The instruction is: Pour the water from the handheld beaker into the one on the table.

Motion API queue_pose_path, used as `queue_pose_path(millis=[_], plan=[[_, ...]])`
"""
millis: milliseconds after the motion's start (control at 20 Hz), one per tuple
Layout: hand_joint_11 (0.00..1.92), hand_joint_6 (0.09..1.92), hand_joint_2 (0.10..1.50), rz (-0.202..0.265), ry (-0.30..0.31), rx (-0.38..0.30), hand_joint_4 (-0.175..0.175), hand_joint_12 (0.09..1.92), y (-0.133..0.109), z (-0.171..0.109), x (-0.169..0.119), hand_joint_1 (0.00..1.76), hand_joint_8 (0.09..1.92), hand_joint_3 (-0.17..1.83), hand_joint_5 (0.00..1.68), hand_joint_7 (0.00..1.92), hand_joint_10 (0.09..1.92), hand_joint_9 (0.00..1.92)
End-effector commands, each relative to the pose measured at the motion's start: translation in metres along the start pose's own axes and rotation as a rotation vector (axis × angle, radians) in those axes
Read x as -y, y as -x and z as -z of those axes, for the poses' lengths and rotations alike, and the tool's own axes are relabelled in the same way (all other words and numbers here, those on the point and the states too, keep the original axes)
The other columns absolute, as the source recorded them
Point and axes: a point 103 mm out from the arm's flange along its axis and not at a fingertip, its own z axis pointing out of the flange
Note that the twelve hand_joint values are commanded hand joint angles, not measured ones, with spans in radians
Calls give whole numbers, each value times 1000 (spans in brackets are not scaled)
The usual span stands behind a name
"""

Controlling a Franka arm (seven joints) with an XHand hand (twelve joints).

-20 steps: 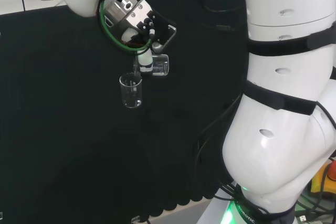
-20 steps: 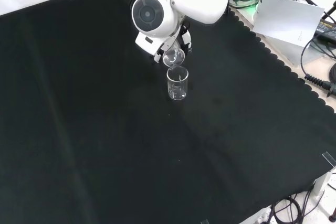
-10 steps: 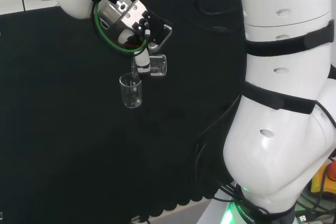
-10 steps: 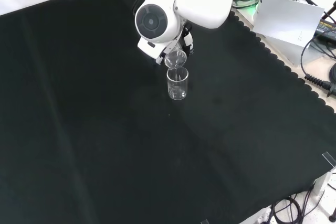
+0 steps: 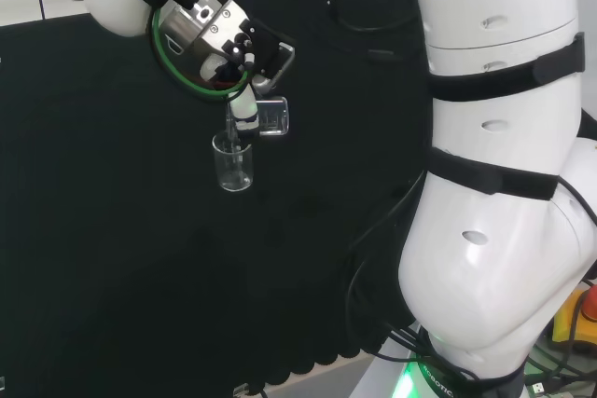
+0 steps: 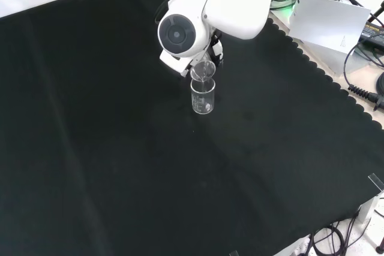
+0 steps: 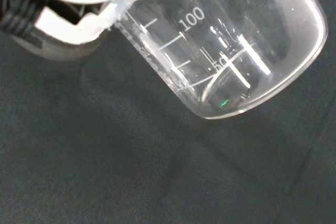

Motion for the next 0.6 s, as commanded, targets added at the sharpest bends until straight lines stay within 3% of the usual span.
queue_pose_path(millis=[50,600], plan=[[1195,806,656,-1,-17,8,98,867,-2,0,0,1136,455,715,1214,1516,87,1603],[1191,810,658,-6,-62,20,100,868,-2,3,0,1135,452,714,1211,1517,87,1601]])
